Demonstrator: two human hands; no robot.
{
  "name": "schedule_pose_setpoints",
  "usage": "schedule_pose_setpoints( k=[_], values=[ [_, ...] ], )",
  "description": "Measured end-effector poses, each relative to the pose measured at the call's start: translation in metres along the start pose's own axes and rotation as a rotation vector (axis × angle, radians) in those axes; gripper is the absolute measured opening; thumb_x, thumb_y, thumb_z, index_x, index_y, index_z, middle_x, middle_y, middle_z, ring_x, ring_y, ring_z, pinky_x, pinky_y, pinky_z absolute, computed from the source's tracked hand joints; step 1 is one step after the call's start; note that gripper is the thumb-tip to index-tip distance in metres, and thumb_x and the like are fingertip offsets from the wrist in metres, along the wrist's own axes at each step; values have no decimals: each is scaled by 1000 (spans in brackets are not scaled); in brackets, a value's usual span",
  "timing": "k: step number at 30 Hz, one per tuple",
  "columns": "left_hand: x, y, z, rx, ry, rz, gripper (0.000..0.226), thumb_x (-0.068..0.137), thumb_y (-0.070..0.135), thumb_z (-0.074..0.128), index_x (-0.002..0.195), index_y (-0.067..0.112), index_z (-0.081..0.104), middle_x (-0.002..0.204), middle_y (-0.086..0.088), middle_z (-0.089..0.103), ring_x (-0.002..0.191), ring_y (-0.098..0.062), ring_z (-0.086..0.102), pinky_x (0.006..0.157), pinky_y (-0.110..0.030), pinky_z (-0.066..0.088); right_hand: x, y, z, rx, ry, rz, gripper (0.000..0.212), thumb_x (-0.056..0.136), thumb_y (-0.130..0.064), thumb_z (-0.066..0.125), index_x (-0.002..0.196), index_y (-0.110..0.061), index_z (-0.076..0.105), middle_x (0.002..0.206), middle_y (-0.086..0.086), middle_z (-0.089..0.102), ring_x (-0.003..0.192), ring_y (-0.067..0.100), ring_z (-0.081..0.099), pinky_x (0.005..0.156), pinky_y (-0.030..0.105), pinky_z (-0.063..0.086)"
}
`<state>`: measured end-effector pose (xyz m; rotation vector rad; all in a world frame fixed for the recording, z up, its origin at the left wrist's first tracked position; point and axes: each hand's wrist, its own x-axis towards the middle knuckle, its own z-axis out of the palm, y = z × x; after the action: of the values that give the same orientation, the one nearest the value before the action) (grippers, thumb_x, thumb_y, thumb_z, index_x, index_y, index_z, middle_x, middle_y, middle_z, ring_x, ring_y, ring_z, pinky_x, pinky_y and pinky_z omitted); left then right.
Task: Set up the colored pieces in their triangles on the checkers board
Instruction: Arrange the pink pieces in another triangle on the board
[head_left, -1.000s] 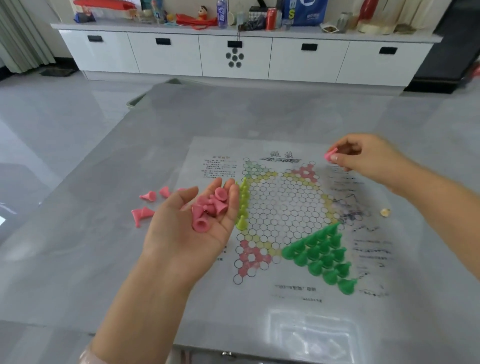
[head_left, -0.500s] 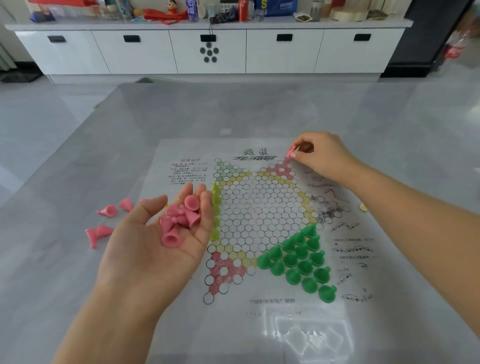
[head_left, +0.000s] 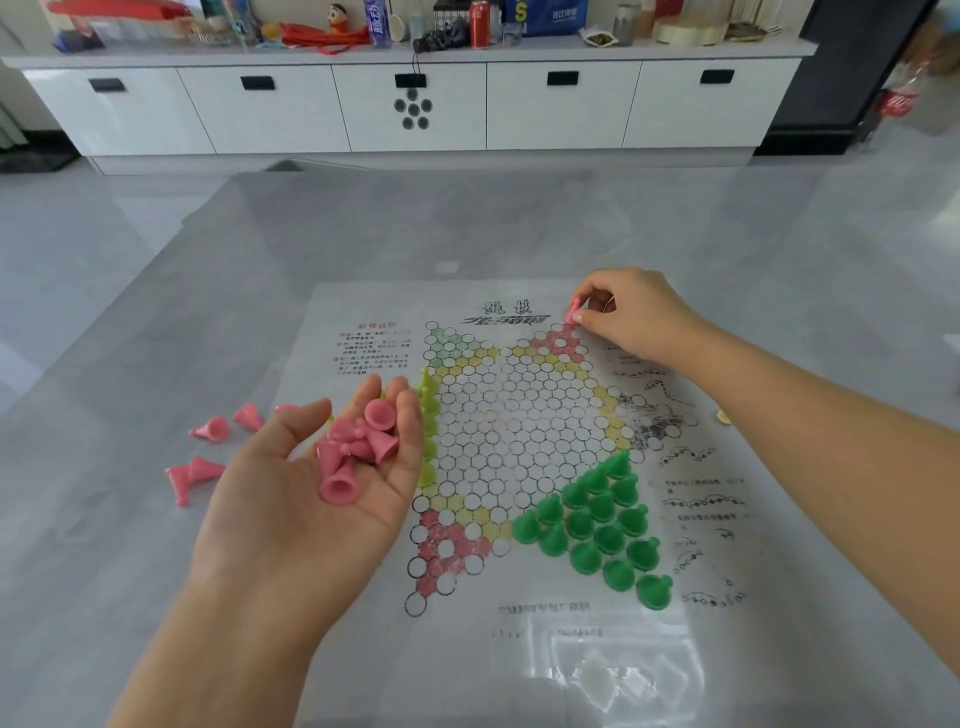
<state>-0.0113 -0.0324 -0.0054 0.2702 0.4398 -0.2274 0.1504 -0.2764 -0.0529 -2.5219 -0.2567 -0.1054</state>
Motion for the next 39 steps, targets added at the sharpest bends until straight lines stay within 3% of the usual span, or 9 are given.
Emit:
schedule_pose_setpoints(
  k=[5, 10, 14, 17, 19, 30, 33, 37, 39],
  values=[
    [0, 0, 0, 3, 2, 3, 24, 74, 9, 52, 86, -6, 66, 86, -8, 61, 83, -16, 64, 63, -33, 56, 0, 0, 2, -16, -6, -3, 6, 84, -17, 59, 85, -20, 64, 88, 1, 68, 79, 17, 60, 74, 34, 50],
    [1, 0, 2, 9, -12, 14, 32, 77, 10, 50, 97, -11, 64, 98, -19, 66, 87, -32, 67, 74, -44, 57, -5, -6, -14, 89, -27, 106, 33, 89, -17, 53, 121, -18, 50, 83, -7, 58, 70, 5, 55, 65, 19, 42],
    [1, -3, 2, 46, -61, -35, 42, 83, 15, 46, 110, -14, 57, 103, -29, 64, 95, -42, 64, 91, -45, 46, -31, -48, -37, 160, 172, -12, 17, 89, -13, 51, 102, -18, 61, 84, -7, 61, 65, 3, 59, 65, 21, 52],
    [3, -7, 3, 78, -74, -50, 42, 83, 16, 45, 109, -14, 60, 98, -26, 66, 95, -39, 65, 94, -44, 45, -69, -92, -37, 178, -62, -195, 10, 82, -31, 52, 83, -33, 62, 71, -17, 60, 65, -9, 58, 62, 5, 47],
    [4, -11, 3, 109, -67, -54, 42, 84, 17, 44, 109, -12, 61, 104, -26, 66, 99, -37, 64, 94, -42, 45, -89, -110, -31, 172, -143, -240, 10, 79, -35, 53, 79, -33, 62, 67, -15, 61, 67, -5, 57, 63, 5, 46],
    [7, -24, 6, 143, -92, -131, 45, 84, 19, 44, 126, 4, 44, 123, -3, 41, 124, -18, 47, 99, -41, 43, -95, -128, -19, -320, -172, -603, 20, 91, -26, 49, 104, -19, 62, 86, -10, 40, 85, 7, 41, 75, 24, 40],
    [8, -25, 5, 151, -110, -132, 56, 82, 19, 45, 134, -3, 40, 130, -6, 39, 124, -22, 48, 99, -42, 43, -96, -129, -17, -381, -154, -618, 17, 92, -26, 46, 104, -20, 57, 90, -10, 42, 90, 9, 45, 78, 22, 38],
    [9, -25, 3, 189, -132, -151, 46, 83, 18, 43, 116, -11, 56, 124, -5, 47, 119, -26, 53, 92, -44, 49, -93, -128, -17, -303, -153, -535, 8, 88, -21, 50, 92, -18, 57, 86, -8, 56, 78, 7, 51, 68, 20, 41],
    [10, -23, 2, 199, -114, -152, 48, 81, 16, 45, 117, -15, 53, 121, -21, 58, 108, -35, 61, 91, -47, 49, -83, -118, -24, -128, -113, -400, 3, 85, -20, 58, 87, -20, 60, 80, -10, 63, 71, 1, 59, 66, 13, 49]
  ],
)
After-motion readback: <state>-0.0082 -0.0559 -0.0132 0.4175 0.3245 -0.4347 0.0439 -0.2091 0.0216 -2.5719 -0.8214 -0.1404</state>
